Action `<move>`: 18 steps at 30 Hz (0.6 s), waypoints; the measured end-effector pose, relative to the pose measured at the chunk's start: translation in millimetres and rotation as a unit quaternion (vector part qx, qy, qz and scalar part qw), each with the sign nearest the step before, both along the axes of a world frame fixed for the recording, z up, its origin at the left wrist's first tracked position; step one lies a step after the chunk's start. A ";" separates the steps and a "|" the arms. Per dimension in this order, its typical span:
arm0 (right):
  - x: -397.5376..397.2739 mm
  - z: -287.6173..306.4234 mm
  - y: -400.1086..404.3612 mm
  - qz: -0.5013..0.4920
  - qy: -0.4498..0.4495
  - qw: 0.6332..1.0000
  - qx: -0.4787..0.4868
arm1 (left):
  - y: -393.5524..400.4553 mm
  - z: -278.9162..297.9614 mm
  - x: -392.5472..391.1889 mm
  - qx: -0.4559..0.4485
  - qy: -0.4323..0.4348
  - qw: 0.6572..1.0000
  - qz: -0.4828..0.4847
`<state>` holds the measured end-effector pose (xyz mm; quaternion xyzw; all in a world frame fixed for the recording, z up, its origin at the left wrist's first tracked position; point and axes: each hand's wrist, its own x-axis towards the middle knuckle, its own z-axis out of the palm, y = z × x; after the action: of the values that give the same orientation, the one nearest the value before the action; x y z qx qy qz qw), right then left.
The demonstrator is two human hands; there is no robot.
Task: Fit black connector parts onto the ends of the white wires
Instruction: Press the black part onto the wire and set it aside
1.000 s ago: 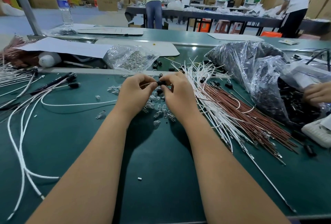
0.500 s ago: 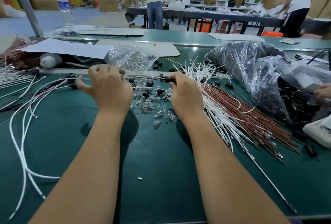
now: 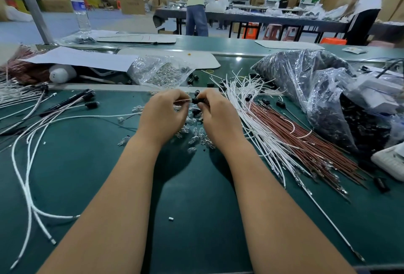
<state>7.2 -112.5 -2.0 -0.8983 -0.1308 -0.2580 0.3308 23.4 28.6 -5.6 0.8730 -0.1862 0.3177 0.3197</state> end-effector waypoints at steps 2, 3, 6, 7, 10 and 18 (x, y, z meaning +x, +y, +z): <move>-0.6 0.0 -0.2 0.009 -0.002 1.000 0.023 | -2.4 1.4 -1.6 -0.033 0.011 0.999 -0.024; -0.8 0.0 0.2 0.011 -0.002 0.999 0.038 | -2.7 1.6 -1.4 -0.050 0.017 0.998 -0.023; 0.0 0.3 0.2 -0.001 0.013 0.995 0.094 | -0.4 -0.8 0.5 -0.073 0.028 0.997 -0.012; 0.9 0.2 -0.6 -0.008 0.018 0.994 0.111 | 0.4 -1.6 0.9 -0.075 0.030 0.997 -0.008; 3.2 0.5 -3.4 -0.017 0.030 0.988 0.151 | 2.0 -2.5 1.2 -0.079 0.031 0.996 -0.006; 6.3 2.5 -5.7 -0.003 0.081 0.957 0.278 | 0.7 -3.4 1.3 -0.070 0.044 0.997 -0.009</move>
<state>13.5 -118.2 0.5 -0.7889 -0.0244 -0.2115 0.5764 24.8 29.3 -9.0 0.8598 -0.1576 0.2886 0.3908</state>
